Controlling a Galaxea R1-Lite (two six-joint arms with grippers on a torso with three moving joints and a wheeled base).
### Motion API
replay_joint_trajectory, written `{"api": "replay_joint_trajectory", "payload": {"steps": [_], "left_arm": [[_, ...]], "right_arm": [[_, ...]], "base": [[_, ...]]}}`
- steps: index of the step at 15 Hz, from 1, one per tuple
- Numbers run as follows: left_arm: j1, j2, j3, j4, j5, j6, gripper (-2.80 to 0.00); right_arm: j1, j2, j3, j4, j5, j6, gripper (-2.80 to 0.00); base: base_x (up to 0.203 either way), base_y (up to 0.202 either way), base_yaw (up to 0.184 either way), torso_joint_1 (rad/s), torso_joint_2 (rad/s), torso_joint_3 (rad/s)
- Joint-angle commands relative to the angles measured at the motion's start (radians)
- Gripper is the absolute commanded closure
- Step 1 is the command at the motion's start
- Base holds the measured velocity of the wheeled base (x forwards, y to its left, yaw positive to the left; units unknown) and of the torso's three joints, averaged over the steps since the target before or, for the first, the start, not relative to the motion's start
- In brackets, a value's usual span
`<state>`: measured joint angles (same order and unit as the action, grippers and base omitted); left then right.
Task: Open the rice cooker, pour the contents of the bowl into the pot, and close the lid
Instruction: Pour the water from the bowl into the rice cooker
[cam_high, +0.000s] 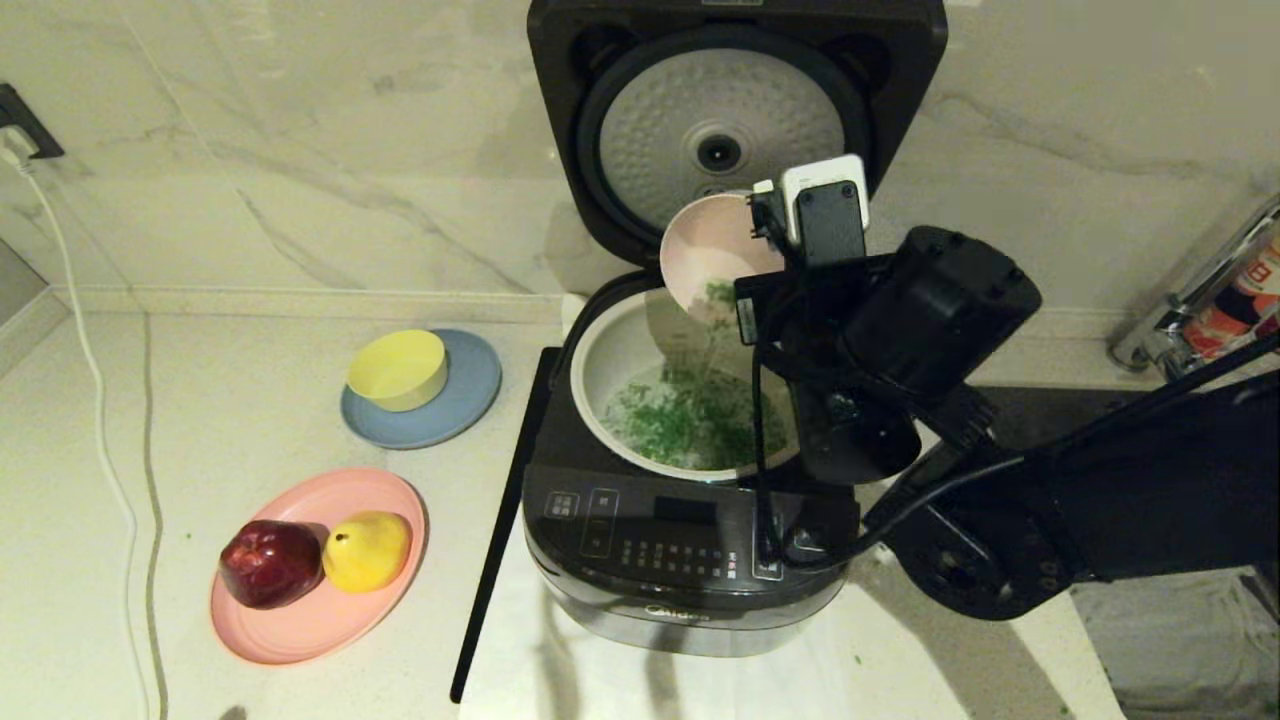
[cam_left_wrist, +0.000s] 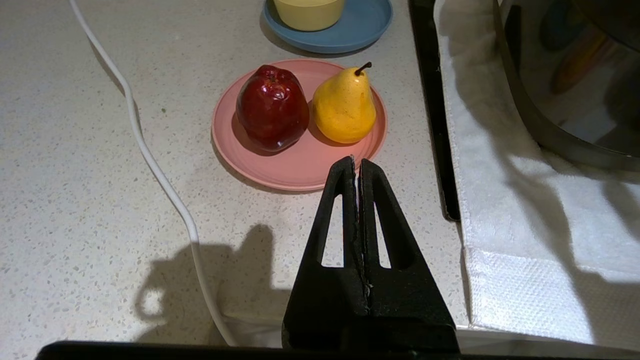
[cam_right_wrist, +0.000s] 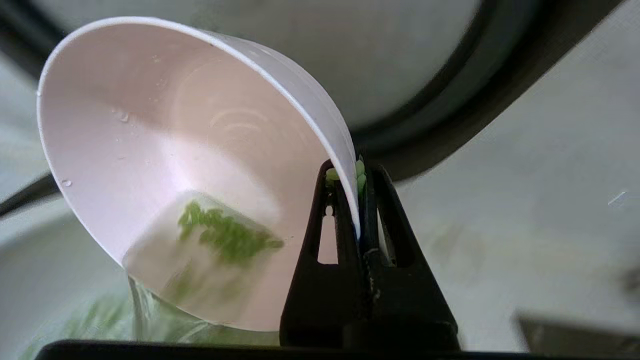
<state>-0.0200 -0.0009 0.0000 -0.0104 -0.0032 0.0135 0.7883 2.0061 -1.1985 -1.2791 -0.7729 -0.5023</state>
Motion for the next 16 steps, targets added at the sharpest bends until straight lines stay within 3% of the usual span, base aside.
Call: {"api": "replay_joint_trajectory", "payload": {"steps": [1, 10, 16], "left_arm": [[0.0, -0.001, 0.008, 0.0, 0.0, 0.0, 0.0], [0.0, -0.001, 0.008, 0.0, 0.0, 0.0, 0.0], [0.0, -0.001, 0.008, 0.0, 0.0, 0.0, 0.0]], "right_arm": [[0.002, 0.078, 0.04, -0.248, 0.013, -0.111, 0.0], [0.071, 0.06, 0.134, -0.251, 0.052, -0.127, 0.0], [0.078, 0.034, 0.126, -0.251, 0.061, -0.137, 0.0]], "base": [[0.0, 0.0, 0.0, 0.0, 0.0, 0.0], [0.0, 0.0, 0.0, 0.0, 0.0, 0.0], [0.0, 0.0, 0.0, 0.0, 0.0, 0.0]]}}
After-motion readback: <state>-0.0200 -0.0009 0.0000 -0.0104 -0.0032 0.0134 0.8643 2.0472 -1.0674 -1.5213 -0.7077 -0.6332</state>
